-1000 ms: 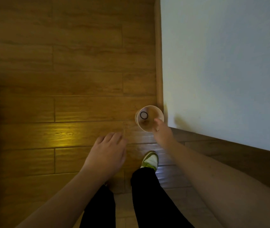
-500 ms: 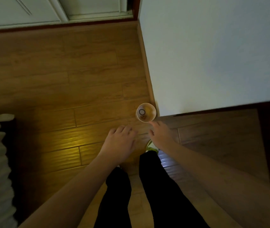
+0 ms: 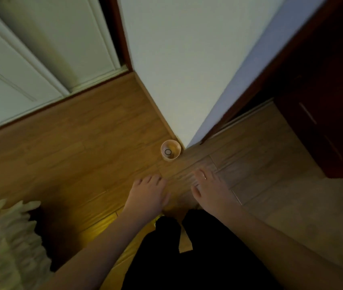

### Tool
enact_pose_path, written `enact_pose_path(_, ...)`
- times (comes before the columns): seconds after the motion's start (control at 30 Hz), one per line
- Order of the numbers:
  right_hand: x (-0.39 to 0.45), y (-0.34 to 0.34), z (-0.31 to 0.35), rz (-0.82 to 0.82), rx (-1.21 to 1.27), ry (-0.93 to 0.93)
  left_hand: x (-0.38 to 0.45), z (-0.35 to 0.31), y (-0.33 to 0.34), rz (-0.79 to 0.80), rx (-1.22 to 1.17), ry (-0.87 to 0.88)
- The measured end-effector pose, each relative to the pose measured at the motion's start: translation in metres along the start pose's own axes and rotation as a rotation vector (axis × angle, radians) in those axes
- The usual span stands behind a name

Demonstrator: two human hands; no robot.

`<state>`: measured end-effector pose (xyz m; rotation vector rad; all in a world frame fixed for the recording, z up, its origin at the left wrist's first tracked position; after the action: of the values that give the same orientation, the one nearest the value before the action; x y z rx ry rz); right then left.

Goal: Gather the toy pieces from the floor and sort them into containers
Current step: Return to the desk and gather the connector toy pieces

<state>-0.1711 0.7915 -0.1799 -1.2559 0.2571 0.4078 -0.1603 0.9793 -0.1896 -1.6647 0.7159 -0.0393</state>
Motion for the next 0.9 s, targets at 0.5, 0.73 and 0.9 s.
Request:
enact_pose_path(0.5, -0.241, -0.004, -0.137, -0.228, 0.027, 0.485, -0.033, -0.266, -0.012, 0.037, 0.283, 0.591)
enact_pose_path(0.73, -0.395, 0.011, -0.215, -0.360, 0.067, 0.839, -0.056, -0.429, 0.022, 0.027, 0.391, 0.863)
enact_pose_path(0.9, -0.481, 0.025, -0.256, -0.442, 0.133, 1.066, -0.075, -0.525, 0.040, 0.015, 0.405, 1.060)
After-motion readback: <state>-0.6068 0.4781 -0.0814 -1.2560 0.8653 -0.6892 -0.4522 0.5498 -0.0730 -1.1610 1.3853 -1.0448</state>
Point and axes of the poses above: each hand's wrist, its own x-axis towards the middle knuckle, its own y-axis out of the palm, z = x × y, the point moved 5 cm from there along x, towards the middle knuckle
